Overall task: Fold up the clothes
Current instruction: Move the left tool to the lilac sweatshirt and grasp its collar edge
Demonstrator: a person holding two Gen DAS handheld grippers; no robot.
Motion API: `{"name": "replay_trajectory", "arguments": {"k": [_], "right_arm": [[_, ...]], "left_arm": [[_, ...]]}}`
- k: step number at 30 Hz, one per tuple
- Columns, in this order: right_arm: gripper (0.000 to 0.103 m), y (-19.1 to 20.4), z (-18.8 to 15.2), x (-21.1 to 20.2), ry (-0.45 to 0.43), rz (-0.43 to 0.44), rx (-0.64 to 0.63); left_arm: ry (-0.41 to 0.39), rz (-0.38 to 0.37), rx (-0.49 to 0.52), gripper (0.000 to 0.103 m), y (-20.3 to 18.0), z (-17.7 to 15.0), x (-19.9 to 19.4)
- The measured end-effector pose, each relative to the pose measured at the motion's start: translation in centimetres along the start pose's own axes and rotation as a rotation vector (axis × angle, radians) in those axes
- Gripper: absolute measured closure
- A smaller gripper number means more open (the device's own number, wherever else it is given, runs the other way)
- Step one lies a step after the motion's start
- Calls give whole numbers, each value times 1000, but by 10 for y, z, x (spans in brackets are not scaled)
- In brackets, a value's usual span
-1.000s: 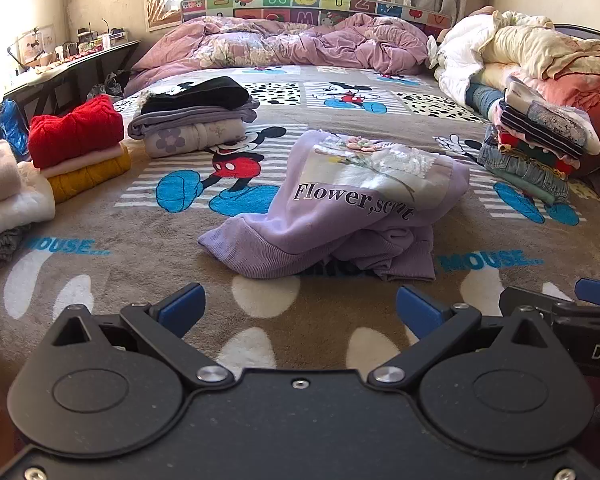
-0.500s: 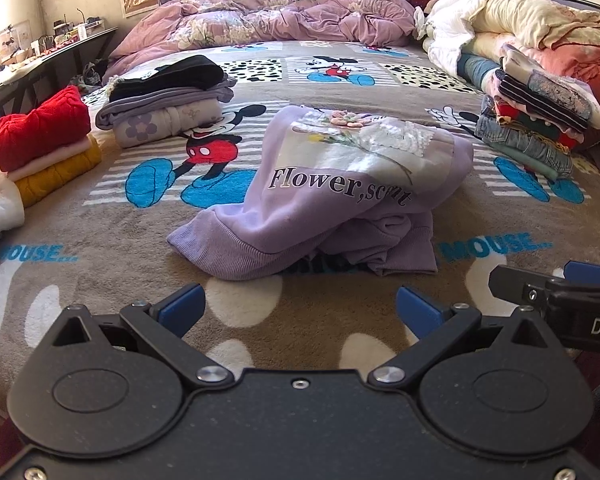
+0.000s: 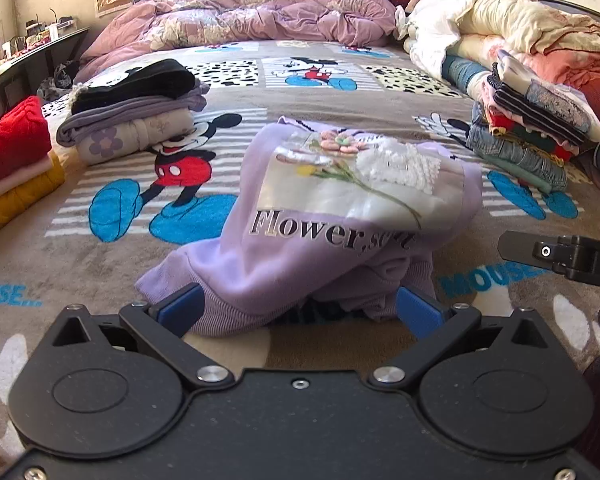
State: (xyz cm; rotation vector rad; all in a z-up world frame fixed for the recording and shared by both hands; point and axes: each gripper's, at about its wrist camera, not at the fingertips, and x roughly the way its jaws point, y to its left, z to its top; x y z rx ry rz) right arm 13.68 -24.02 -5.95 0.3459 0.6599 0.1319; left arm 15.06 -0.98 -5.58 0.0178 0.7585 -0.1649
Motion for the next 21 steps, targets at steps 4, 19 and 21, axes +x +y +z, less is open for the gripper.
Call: {"name": "replay_trajectory", "arguments": {"k": [4, 19, 21], "right_arm": [[0, -10, 10, 12, -17, -1, 33], [0, -49, 66, 72, -74, 61, 149], [0, -54, 73, 79, -95, 63, 175]], "left_arm": [[20, -32, 0, 0, 2, 13, 11], [1, -126, 37, 1, 7, 68, 42], [9, -144, 22, 1, 12, 77, 49]]}}
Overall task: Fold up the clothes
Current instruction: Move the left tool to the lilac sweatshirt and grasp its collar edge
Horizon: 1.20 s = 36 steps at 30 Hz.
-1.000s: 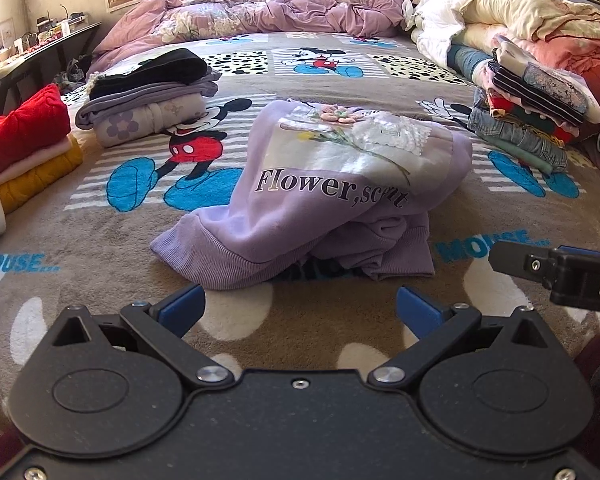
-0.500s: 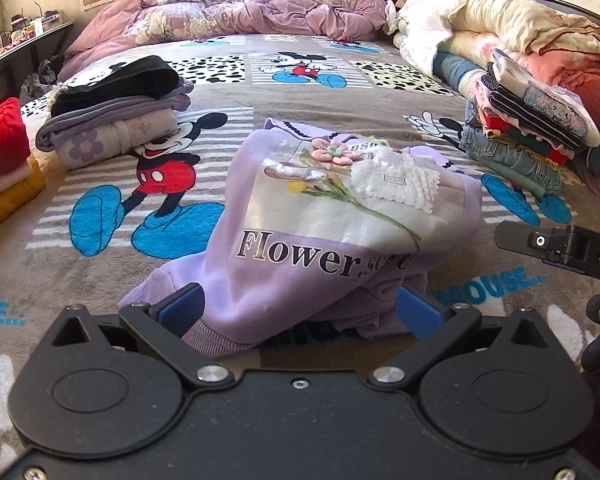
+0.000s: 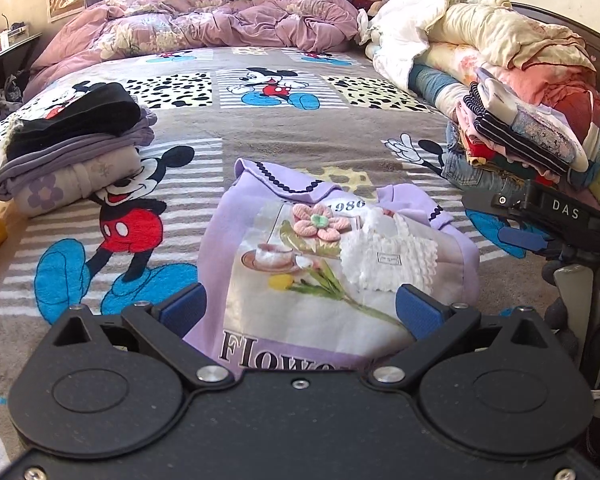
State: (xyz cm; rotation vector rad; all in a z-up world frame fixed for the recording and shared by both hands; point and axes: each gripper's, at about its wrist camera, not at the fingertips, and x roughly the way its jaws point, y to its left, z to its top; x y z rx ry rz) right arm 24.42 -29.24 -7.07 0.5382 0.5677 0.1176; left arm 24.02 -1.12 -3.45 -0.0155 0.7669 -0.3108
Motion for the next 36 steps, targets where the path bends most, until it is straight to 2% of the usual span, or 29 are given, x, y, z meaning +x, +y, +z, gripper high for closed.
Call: {"name": "replay_trajectory", "arguments": {"k": [7, 11, 16, 22, 28, 34, 36], "right_arm": [[0, -21, 20, 21, -29, -7, 37], [0, -38, 26, 40, -9, -33, 92], [0, -58, 19, 63, 19, -65, 175], [0, -75, 17, 79, 44, 41, 239], [0, -78, 14, 93, 83, 79, 229], [0, -77, 15, 99, 98, 100, 177], [0, -78, 13, 100, 96, 94, 174]], "left_arm": [[7, -34, -29, 2, 17, 35, 23], [30, -57, -38, 3, 26, 60, 44], [76, -50, -23, 8, 37, 86, 79], [134, -96, -45, 19, 49, 103, 120], [189, -122, -82, 30, 59, 112, 157], [263, -143, -104, 35, 70, 115, 189], [281, -168, -119, 42, 72, 115, 195]]}}
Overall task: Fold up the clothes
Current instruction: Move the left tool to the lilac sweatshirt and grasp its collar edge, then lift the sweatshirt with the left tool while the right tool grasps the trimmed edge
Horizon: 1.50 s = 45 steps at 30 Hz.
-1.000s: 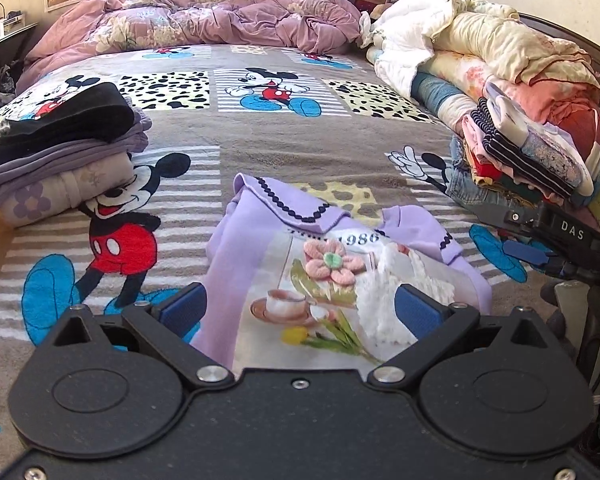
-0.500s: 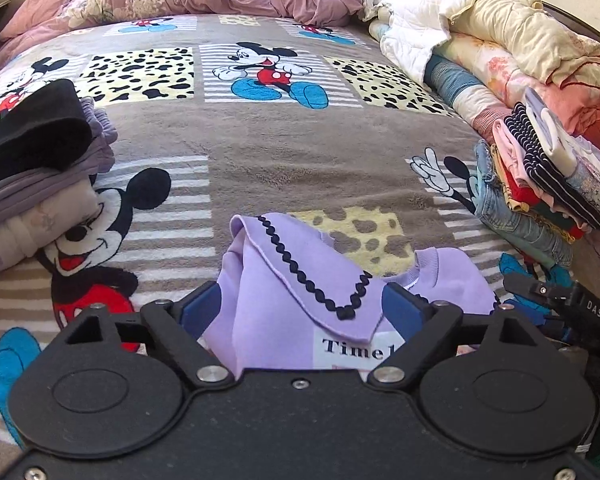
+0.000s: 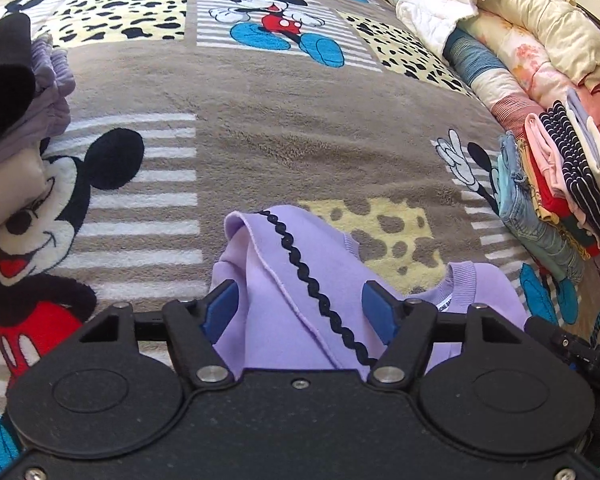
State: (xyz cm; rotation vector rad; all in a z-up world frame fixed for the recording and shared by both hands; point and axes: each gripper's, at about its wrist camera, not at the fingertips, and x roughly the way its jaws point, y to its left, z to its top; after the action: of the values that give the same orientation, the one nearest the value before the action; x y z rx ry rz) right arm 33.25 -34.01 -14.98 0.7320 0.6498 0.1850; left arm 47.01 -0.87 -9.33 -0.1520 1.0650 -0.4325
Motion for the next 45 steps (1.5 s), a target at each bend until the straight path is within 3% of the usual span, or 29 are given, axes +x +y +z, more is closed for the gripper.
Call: {"name": "replay_trajectory", "arguments": {"k": [1, 3, 5, 6, 8, 12, 14, 21, 30, 45], "right_arm": [[0, -1, -1, 0, -4, 12, 3], [5, -1, -3, 0, -12, 42, 4], [26, 1, -5, 1, -13, 59, -12], [28, 2, -6, 3, -9, 62, -20], [34, 4, -9, 4, -9, 71, -41], [47, 7, -12, 0, -25, 94, -54], [63, 8, -12, -3, -35, 117, -52], [71, 11, -16, -7, -32, 241, 8], [74, 16, -28, -27, -46, 378, 61], [75, 28, -80, -97, -5, 526, 85]], "left_arm": [[7, -9, -1, 44, 0, 0, 2], [14, -19, 3, 66, 0, -2, 4], [-4, -7, 28, 80, -5, -6, 1], [-19, -2, 42, 87, -7, -8, -2], [-49, 4, 71, 91, -13, -13, -11], [-109, 0, 119, 93, -26, -23, -36], [-138, -5, 138, 93, -33, -29, -50], [-248, -23, 182, 94, -53, -62, -106], [-370, -64, 167, 94, -60, -133, -171], [-416, -123, 110, 94, -69, -260, -216]]}}
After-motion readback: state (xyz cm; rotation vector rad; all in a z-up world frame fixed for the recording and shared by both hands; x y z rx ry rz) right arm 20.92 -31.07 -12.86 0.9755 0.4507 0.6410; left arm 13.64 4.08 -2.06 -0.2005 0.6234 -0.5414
